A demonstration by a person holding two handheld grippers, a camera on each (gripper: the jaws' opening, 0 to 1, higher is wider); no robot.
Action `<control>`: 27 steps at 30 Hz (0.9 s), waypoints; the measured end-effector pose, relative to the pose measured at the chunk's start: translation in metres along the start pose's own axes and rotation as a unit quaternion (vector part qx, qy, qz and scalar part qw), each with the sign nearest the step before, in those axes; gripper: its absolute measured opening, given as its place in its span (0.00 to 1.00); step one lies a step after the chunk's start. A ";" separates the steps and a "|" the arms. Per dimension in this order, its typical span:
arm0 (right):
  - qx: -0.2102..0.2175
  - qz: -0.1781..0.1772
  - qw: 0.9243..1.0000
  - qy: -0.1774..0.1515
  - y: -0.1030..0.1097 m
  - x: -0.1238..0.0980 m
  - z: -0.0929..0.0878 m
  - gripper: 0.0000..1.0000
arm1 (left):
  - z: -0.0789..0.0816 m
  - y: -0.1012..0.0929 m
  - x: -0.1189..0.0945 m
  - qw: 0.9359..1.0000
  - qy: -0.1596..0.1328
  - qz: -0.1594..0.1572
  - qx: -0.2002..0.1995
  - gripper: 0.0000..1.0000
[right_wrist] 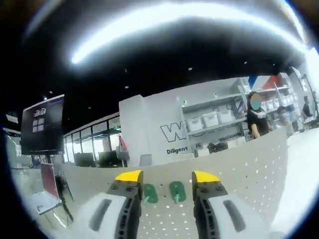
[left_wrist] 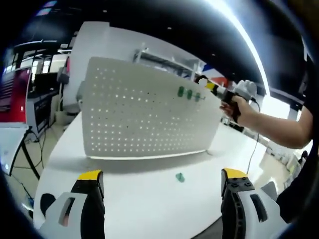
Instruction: Insert the hook assembly into the mounting plate slot until the hook locks in place.
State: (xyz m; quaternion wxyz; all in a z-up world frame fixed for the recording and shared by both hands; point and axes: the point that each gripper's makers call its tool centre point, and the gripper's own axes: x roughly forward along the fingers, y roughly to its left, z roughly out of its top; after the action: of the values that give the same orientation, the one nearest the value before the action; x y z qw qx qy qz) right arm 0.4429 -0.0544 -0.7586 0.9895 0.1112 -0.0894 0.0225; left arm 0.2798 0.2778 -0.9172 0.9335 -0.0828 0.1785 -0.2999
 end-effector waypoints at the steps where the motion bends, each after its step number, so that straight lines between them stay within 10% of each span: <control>1: -0.011 0.003 1.000 0.005 0.002 -0.004 -0.001 0.39 | 0.000 0.000 -0.002 1.000 -0.001 0.001 0.000 1.00; 18: -0.021 0.058 0.986 0.154 0.033 -0.095 -0.087 0.60 | 0.000 -0.002 -0.022 1.000 -0.001 0.025 -0.009 1.00; 27: -0.038 0.114 0.963 0.241 0.047 -0.153 -0.136 0.62 | -0.002 -0.008 -0.026 0.999 0.004 0.026 -0.019 1.00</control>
State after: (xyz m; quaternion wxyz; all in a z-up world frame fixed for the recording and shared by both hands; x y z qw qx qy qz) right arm 0.3131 0.0184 -0.9063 0.9763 0.0544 0.1384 0.1575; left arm 0.2551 0.2868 -0.9098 0.9382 -0.0949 0.1904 -0.2728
